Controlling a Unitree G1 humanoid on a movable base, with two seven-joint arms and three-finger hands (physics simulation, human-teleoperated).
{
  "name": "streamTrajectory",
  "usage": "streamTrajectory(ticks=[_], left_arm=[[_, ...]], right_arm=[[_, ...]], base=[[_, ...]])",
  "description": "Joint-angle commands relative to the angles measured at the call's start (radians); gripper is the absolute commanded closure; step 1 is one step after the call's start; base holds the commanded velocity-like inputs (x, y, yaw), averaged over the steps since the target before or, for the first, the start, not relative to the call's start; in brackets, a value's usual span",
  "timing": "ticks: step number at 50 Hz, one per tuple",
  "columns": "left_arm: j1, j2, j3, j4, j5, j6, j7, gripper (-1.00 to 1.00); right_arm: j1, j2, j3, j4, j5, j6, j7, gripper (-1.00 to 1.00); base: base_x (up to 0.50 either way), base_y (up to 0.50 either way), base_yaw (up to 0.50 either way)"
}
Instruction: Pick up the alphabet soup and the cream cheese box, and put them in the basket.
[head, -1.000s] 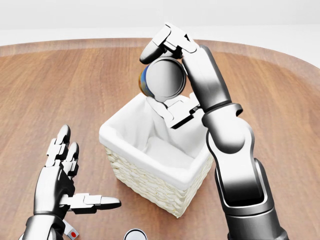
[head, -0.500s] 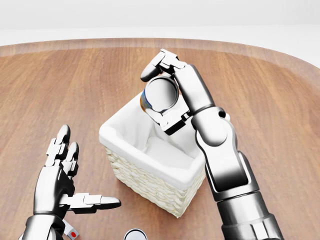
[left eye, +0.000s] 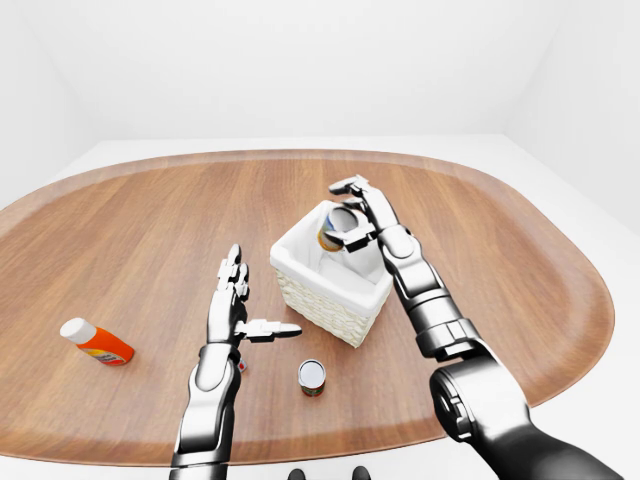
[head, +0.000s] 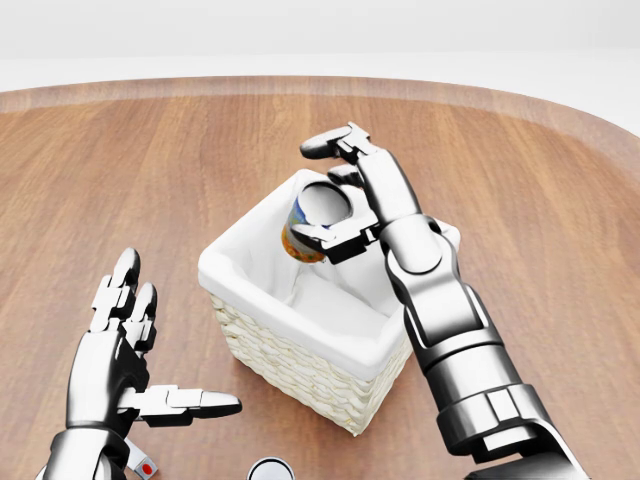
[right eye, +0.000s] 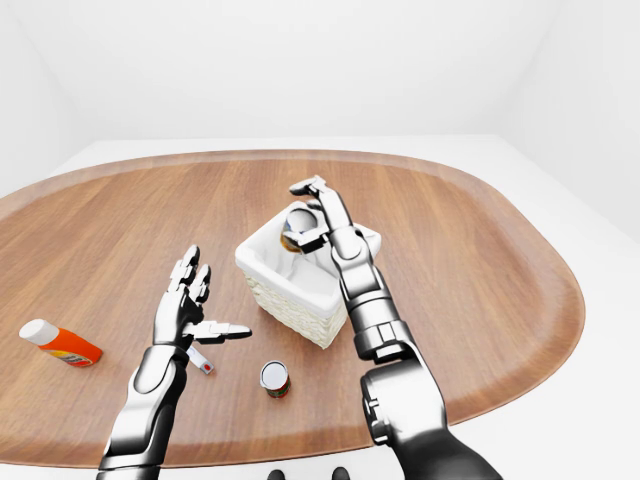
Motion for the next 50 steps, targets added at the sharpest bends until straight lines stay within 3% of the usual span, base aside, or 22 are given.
streamTrajectory(ticks=[1,6,23,29,35,36,39,44,49,50], left_arm=[[-0.004,0.000,0.002,0.017,-0.003,-0.013,-0.003,-1.00],[0.000,0.000,0.001,0.001,-0.004,-0.001,-0.001,-1.00],[-0.003,0.002,0.005,0.009,-0.007,-0.009,0.000,-1.00],[0.004,0.004,0.007,-0.004,0.000,0.000,0.004,-1.00],[-0.001,0.013,0.013,0.013,0.044,-0.003,0.029,-1.00],[-0.007,0.018,0.015,0.031,0.075,-0.016,0.048,-1.00],[-0.008,0.020,0.021,0.029,0.083,-0.003,0.048,-1.00],[-0.008,0.040,0.034,-0.010,0.144,0.046,0.056,-1.00],[-0.011,0.061,0.062,-0.065,0.189,0.046,0.026,-1.00],[-0.012,0.074,0.071,-0.055,0.234,0.046,0.046,-1.00]], right_arm=[[-0.033,-0.007,-0.012,0.081,0.059,0.000,-0.022,-1.00],[-0.011,-0.005,-0.014,0.013,0.087,0.000,-0.015,-1.00],[0.092,0.005,-0.001,-0.264,0.135,0.000,0.012,-1.00],[0.160,-0.003,-0.002,-0.359,0.134,0.000,0.025,-1.00],[0.271,-0.010,0.003,-0.540,0.125,0.000,0.039,-1.00],[0.307,-0.012,0.008,-0.601,0.117,0.000,0.046,-1.00],[0.363,-0.014,0.009,-0.680,0.097,0.000,0.055,-1.00],[0.470,-0.017,0.002,-0.782,0.075,0.000,0.075,-1.00],[0.548,-0.014,-0.005,-0.857,0.085,0.000,0.085,-1.00],[0.581,-0.013,-0.006,-0.907,0.091,0.000,0.093,-1.00]], base=[[0.00,0.00,0.00],[0.00,0.00,0.00],[0.00,0.00,0.00],[0.00,0.00,0.00],[0.00,0.00,0.00],[0.00,0.00,0.00],[0.00,0.00,0.00],[0.00,0.00,0.00],[0.00,0.00,0.00],[0.00,0.00,0.00]])
